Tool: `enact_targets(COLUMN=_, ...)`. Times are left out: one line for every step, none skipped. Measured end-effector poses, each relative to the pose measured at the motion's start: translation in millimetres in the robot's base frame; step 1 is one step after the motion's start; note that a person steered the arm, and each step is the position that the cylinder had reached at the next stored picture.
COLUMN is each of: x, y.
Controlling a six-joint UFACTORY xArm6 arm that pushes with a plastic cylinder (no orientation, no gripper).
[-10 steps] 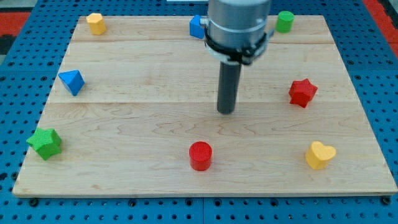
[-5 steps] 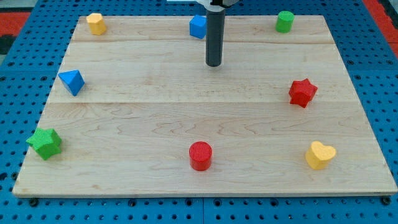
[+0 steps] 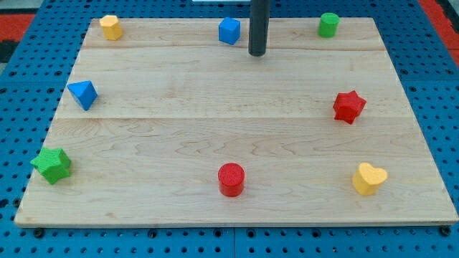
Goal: Push the blue cube to the right of the blue triangle
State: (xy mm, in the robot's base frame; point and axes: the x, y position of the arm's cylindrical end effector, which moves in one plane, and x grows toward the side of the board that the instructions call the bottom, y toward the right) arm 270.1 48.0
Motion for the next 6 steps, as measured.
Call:
enact_targets(x=-31, y=1)
enact_targets(x=-52, y=11)
enact_targets(x=-59, y=-27)
enact_targets(x=-63, y=-70)
enact_targets(x=-24, y=-116)
enact_targets(x=6, y=-122)
